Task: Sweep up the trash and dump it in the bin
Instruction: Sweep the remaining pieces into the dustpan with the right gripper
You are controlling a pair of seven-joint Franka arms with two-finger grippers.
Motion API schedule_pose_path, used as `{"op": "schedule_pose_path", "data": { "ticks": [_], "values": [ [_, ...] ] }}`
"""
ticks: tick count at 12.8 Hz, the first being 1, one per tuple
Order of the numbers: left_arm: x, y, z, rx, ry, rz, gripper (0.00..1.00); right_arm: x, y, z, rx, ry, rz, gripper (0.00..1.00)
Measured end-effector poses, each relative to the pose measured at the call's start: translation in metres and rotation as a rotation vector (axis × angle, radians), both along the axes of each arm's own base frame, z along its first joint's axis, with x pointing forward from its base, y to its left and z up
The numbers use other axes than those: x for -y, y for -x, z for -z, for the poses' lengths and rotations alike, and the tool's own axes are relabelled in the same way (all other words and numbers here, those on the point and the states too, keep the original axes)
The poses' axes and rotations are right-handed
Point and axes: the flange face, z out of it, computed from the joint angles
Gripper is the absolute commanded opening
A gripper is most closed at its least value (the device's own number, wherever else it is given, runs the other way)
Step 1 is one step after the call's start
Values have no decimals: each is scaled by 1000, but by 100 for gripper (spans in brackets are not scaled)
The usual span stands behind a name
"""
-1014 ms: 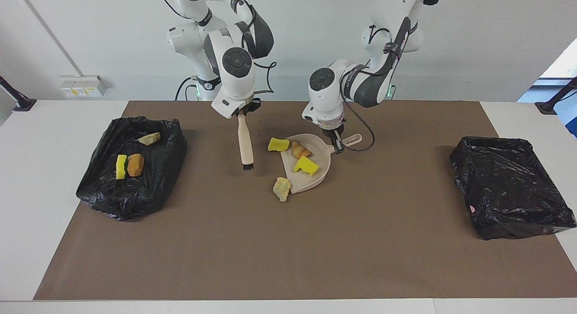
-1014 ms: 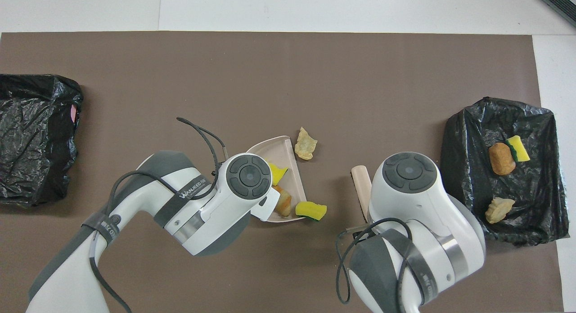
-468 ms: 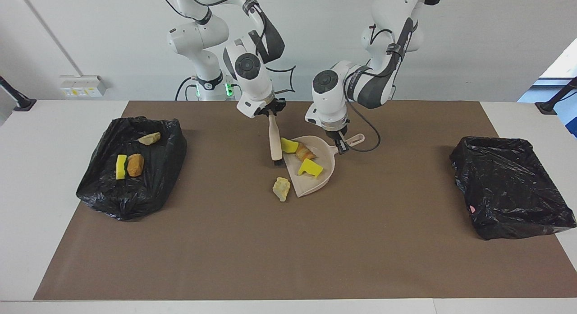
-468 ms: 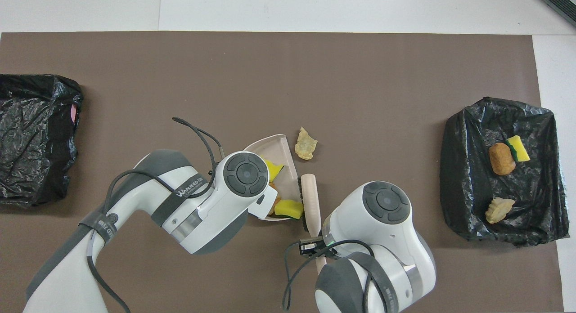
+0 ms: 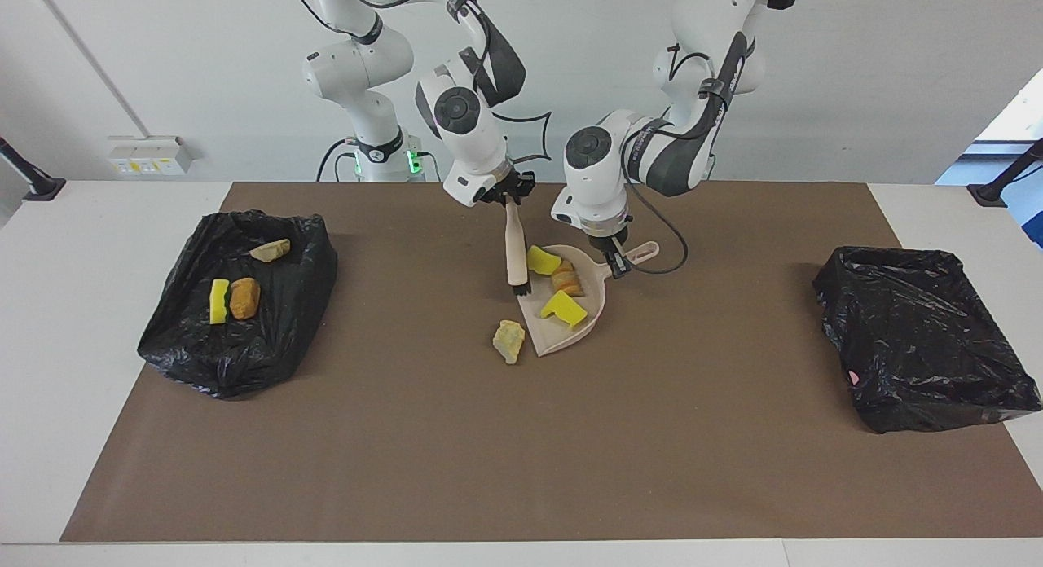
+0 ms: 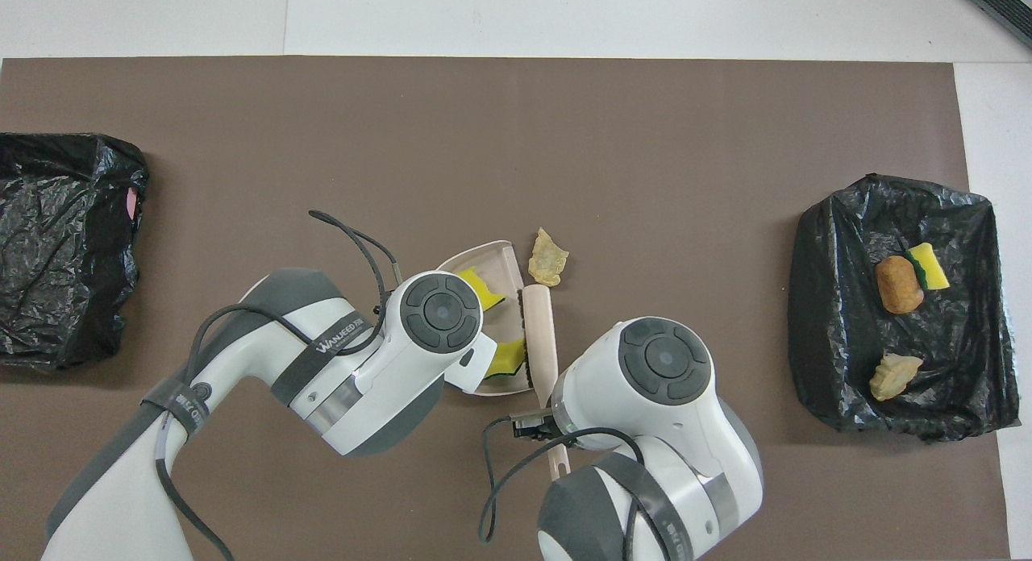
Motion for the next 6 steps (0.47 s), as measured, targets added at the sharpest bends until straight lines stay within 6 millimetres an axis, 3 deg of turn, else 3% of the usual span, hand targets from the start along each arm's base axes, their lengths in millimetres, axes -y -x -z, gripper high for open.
{"op": "schedule_pose_path", "data": {
  "ticks": [3, 6],
  "values": [
    [0, 0, 0, 0, 0, -2, 0, 23, -39, -5, 126, 135, -111, 0],
    [-2, 0, 0, 3, -5, -26, 0, 70, -99, -10, 191, 189, -271, 0]
  ]
}}
